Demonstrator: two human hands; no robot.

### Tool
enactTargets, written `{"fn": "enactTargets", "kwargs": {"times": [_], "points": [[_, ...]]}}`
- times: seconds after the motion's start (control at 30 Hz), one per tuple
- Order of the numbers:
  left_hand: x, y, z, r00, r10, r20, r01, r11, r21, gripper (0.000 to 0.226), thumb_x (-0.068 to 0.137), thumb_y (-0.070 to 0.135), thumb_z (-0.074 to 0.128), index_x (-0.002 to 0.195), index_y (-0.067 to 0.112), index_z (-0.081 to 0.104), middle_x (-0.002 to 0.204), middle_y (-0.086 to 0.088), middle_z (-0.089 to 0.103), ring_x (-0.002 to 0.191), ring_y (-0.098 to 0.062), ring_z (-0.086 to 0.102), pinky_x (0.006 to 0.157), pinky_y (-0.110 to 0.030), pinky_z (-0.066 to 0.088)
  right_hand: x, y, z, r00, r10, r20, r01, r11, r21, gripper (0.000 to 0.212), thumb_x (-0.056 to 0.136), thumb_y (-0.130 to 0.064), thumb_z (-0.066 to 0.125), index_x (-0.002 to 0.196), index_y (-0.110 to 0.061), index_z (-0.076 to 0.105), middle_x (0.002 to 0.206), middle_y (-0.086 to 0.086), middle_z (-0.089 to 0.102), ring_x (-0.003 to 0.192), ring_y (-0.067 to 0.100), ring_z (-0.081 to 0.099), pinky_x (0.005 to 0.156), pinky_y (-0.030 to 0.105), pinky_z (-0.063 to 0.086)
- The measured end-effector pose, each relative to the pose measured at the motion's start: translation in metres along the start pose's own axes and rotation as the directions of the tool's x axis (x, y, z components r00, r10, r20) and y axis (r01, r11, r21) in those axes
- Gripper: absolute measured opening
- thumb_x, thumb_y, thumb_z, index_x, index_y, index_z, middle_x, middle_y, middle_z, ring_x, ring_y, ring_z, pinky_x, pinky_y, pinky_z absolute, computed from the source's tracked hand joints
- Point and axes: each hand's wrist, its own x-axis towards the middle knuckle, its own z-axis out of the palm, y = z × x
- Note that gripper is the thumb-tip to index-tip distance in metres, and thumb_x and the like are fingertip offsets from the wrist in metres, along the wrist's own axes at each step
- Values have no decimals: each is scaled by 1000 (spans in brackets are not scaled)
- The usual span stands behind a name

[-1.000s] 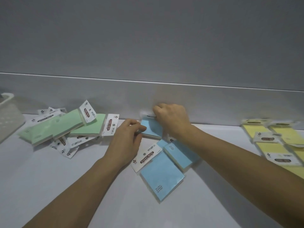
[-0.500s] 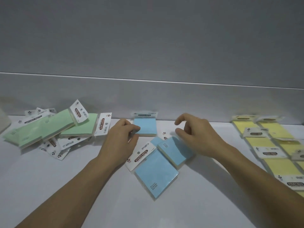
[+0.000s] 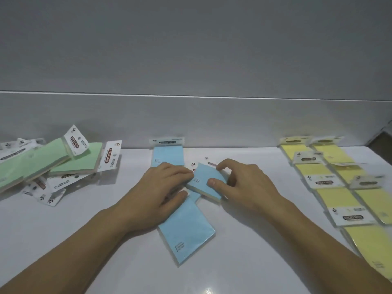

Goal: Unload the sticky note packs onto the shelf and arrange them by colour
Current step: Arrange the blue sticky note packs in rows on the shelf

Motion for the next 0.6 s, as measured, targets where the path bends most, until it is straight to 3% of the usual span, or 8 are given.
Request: {"fn": "enactTargets", "kwargs": {"times": [0.07,0.2,0.3,0.4,0.53,0.6], "points": [[-1,2,0,1000,4,-12,-5,999,-33,39,98,40,51,134,27,60,135,17,59,119,-4,49,100,-18,38,2,4,-3,1000,-6,-7,6,998,61,52,76,-72,58,119,-45,55,86,-19,65,84,2,60,60,22,41],[0,5,-2,1000,-9,8,10,998,-69,38,95,42,55,131,33,61,130,22,60,118,-2,51,97,-24,46,3,12,-8,1000,6,-7,-5,974,225,48,80,-56,72,124,-44,56,106,-19,66,94,-5,56,70,15,41],[-3,10,-3,999,19,44,-15,996,-87,34,94,45,60,126,35,64,130,26,60,121,0,52,100,-24,47,2,12,-9,1000,13,-5,-11,962,273,50,81,-59,72,125,-43,56,110,-17,66,95,-3,57,72,19,43],[-6,15,-5,997,54,57,-48,995,-89,27,93,44,62,118,35,67,126,26,63,117,-1,55,96,-23,48,0,10,-11,998,-35,58,23,979,204,70,69,-68,74,132,-44,52,114,-15,60,102,5,56,79,25,44],[-7,23,-8,997,56,58,-49,992,-118,19,93,39,57,108,35,68,110,24,67,104,-7,60,84,-30,51,1,11,-14,994,-39,103,15,974,224,68,68,-60,83,127,-47,53,109,-16,62,86,-3,57,67,15,40],[-6,24,-8,999,43,23,-40,992,-121,20,95,39,56,110,33,68,110,22,67,104,-7,59,85,-30,50,1,11,-14,992,-54,113,25,969,244,65,67,-54,87,123,-47,54,107,-15,63,82,0,58,66,14,40]]}}
